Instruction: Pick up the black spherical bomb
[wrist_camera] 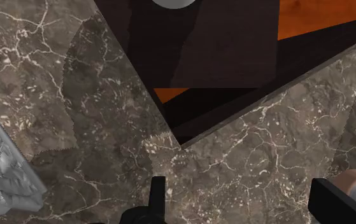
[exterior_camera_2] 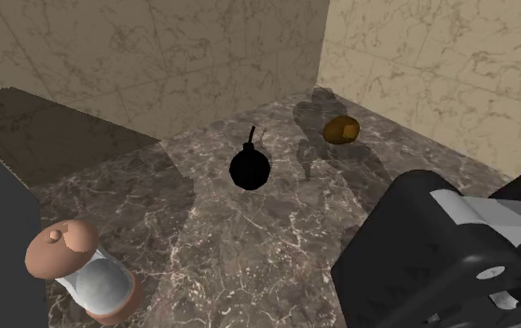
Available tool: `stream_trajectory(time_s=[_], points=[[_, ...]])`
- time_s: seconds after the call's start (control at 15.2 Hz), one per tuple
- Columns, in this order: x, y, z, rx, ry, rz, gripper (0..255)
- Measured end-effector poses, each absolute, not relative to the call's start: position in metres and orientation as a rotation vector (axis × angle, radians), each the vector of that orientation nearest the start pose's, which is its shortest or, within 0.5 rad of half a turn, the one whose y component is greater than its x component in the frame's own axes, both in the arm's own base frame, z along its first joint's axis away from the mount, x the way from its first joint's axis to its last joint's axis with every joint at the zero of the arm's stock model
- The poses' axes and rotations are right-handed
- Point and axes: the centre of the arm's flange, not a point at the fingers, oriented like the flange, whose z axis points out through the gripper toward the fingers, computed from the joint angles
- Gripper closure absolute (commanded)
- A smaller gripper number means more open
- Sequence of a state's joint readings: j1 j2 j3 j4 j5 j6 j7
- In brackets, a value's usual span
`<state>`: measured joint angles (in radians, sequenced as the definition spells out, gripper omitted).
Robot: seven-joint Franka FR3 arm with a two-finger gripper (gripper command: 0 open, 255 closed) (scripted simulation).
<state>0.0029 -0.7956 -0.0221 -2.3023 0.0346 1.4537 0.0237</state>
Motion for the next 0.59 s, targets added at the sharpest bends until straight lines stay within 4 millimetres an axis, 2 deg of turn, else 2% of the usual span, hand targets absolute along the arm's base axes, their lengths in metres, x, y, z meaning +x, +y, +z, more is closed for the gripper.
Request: stream_trajectory(time_s=[0.07, 0.2, 0.59], points=[[0.292, -0.004, 0.609, -3.09, 0.051, 0.083, 0], [0.307, -0.002, 0.604, -3.092, 0.038, 0.084, 0], [0.376, 0.009, 0.578, -3.101, -0.024, 0.087, 0]])
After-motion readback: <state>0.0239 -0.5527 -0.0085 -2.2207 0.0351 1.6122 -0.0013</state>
